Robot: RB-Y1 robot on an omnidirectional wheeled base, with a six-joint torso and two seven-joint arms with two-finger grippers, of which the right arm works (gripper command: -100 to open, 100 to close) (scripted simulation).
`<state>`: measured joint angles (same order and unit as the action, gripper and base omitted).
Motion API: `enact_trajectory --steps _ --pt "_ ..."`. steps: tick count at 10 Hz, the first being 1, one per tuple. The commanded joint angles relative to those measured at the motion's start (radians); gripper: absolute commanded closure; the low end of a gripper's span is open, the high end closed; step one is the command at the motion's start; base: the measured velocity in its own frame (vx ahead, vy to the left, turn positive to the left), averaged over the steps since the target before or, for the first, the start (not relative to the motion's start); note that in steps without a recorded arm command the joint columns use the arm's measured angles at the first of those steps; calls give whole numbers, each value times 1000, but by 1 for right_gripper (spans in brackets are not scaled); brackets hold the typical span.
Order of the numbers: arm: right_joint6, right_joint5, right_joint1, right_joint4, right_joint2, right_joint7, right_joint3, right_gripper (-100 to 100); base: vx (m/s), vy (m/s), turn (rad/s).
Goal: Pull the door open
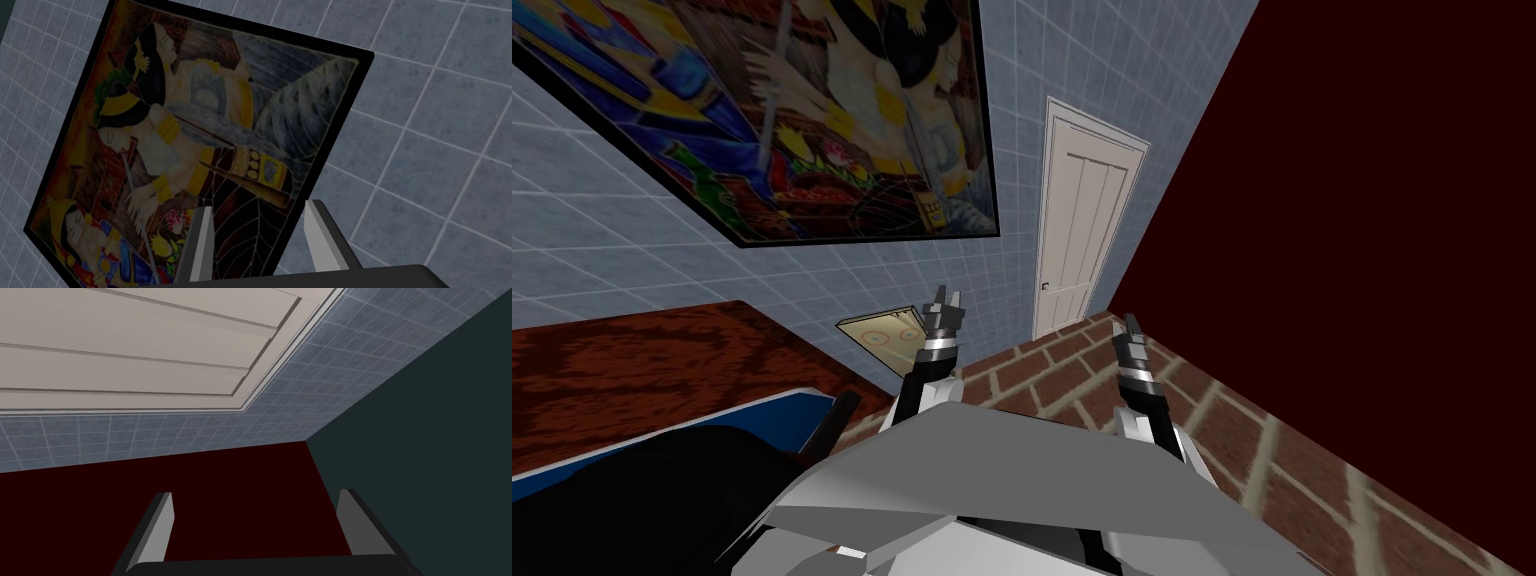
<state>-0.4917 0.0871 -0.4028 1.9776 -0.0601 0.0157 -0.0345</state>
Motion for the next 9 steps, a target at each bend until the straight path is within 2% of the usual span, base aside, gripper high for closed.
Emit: enact_trajectory --steps 1,4,5,8,9 --pt "-16 -2 12 -40 -8 8 3 -100 85 -37 84" --pt "-40 -7 46 -124 -21 24 8 -100 89 -26 94" --pt "-40 -7 46 -129 -21 24 8 -100 57 -35 36" --pt "-67 -12 83 -215 -35 41 13 -100 71 -29 98" --pt "-67 -12 83 -224 -35 41 13 -100 56 -27 30"
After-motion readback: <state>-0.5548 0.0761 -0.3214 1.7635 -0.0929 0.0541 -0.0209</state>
